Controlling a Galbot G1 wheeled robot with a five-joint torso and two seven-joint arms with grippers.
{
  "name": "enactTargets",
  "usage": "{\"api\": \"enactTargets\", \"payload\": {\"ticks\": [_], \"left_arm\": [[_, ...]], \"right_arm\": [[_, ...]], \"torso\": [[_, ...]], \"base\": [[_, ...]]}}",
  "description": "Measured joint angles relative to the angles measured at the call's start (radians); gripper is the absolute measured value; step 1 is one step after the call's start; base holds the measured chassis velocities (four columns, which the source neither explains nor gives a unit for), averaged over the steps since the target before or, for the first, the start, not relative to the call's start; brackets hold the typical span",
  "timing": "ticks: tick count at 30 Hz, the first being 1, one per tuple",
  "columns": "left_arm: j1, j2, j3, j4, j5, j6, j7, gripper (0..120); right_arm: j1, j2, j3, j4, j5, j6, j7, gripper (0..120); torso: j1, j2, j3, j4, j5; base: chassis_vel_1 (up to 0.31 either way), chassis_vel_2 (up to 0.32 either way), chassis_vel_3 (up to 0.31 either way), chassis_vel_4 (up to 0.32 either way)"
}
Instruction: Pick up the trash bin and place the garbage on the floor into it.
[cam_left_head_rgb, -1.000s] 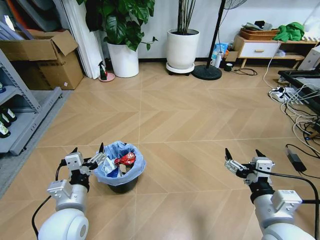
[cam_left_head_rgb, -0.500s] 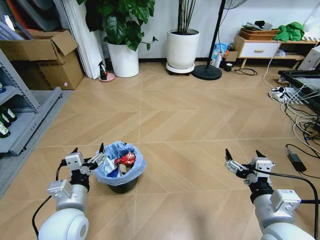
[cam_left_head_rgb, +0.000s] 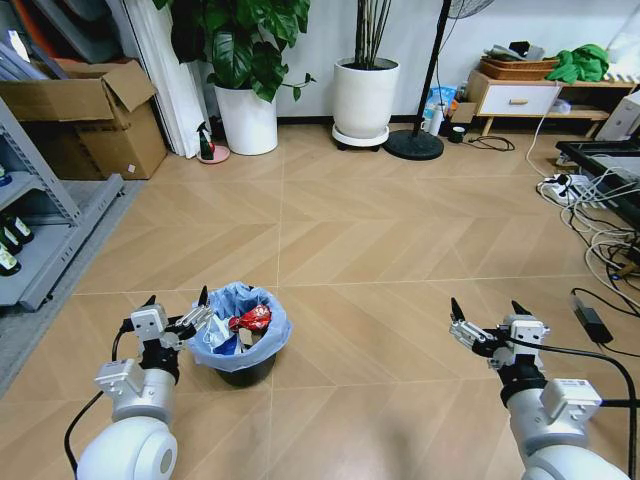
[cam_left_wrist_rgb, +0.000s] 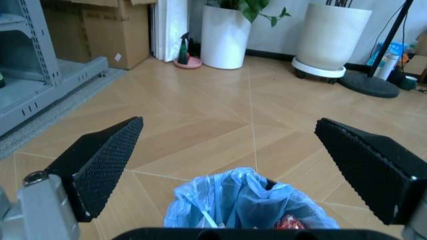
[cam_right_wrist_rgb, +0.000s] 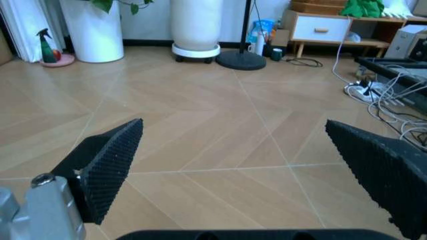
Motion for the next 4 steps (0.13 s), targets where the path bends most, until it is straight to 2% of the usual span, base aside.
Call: {"api": "enactTargets", "payload": {"ticks": [4], "left_arm": [[0.000,0.000,0.000,0.000,0.000,0.000,0.000,100]], "right_arm": [[0.000,0.000,0.000,0.000,0.000,0.000,0.000,100]], "torso": [[0.000,0.000,0.000,0.0000,0.0000]], "base": [[0.000,0.000,0.000,0.000]]}}
